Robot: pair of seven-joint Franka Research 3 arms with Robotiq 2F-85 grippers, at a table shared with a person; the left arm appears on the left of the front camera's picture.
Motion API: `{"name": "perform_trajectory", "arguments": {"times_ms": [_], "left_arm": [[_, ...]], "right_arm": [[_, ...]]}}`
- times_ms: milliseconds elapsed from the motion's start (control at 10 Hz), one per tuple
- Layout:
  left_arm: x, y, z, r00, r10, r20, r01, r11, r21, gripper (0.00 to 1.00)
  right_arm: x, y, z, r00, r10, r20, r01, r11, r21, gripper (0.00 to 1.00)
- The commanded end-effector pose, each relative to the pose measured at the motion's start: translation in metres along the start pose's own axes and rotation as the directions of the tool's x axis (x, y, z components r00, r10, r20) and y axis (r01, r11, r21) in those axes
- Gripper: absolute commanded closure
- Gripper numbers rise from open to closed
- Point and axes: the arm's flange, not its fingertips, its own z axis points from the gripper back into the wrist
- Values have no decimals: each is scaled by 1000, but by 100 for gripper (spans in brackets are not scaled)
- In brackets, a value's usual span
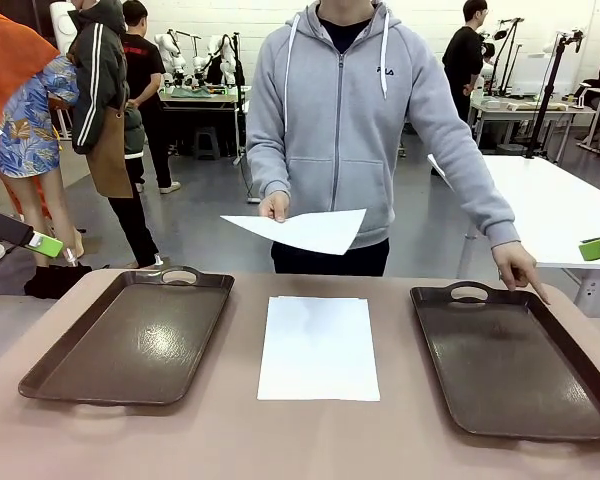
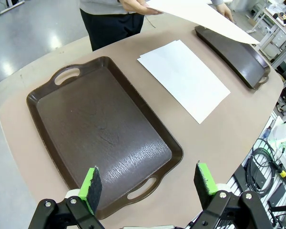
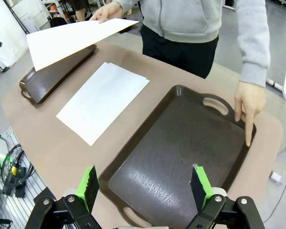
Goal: Sort the A4 documents.
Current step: Receive the A4 Paper.
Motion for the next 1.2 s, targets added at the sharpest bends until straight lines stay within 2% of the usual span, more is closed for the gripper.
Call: {"name": "perform_trajectory", "arguments": {"times_ms": [0, 1100], "left_arm": [[1, 2, -1, 1000, -4, 8, 4, 1000, -5, 0], [1, 2, -1, 1000, -4, 8, 4, 1000, -5, 0]], "right_arm": [[0, 0, -1, 1000, 0, 7, 0, 1000, 18, 0], [0, 0, 0, 1000, 0, 0, 0, 1000, 0, 0]]}}
